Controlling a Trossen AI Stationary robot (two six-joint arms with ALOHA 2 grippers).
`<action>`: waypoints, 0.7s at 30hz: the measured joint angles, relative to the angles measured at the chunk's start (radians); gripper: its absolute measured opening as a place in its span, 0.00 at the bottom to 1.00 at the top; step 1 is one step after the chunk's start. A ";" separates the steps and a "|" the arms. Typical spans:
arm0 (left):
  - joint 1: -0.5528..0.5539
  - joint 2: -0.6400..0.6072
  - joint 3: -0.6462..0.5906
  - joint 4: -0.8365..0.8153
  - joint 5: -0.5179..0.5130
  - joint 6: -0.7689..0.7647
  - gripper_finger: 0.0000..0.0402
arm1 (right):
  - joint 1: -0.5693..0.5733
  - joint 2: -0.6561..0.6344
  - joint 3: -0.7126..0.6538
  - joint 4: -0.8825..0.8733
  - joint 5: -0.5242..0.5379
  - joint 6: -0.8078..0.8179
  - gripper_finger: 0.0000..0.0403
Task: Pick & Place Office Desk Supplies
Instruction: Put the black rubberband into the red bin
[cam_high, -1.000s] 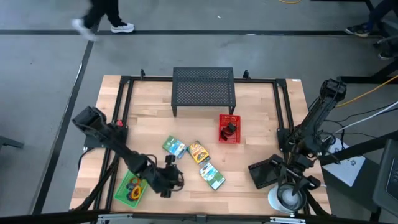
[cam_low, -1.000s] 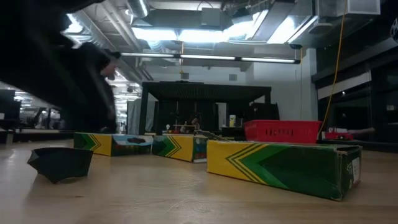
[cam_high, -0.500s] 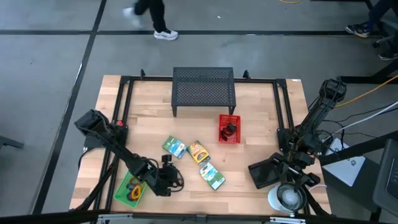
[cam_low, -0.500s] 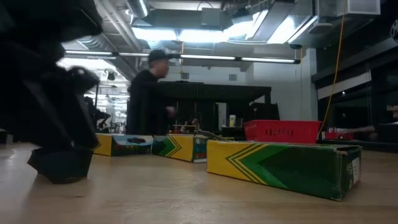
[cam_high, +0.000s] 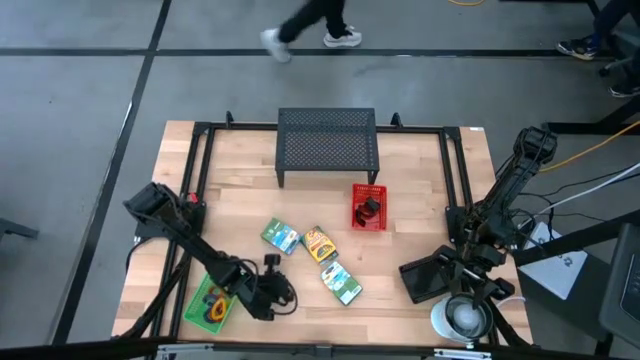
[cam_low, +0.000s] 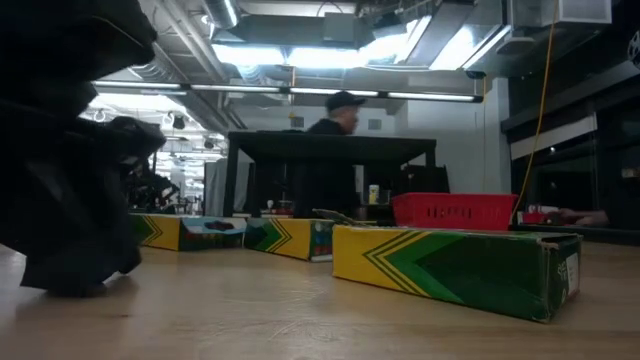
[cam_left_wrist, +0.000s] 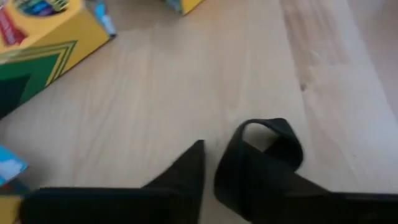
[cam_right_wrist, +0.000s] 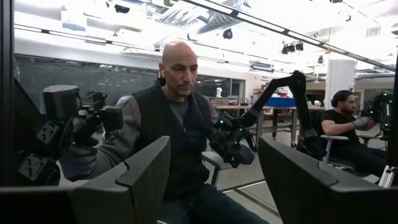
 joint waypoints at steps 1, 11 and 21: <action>0.003 0.001 0.000 0.017 0.000 0.019 0.13 | 0.000 0.000 0.000 -0.003 0.000 -0.002 0.61; 0.123 -0.010 0.073 0.089 0.012 0.304 0.01 | 0.000 0.000 0.001 -0.012 0.011 -0.006 0.61; 0.382 -0.015 0.214 0.161 0.175 0.634 0.01 | 0.000 0.001 0.001 -0.018 0.071 -0.004 0.61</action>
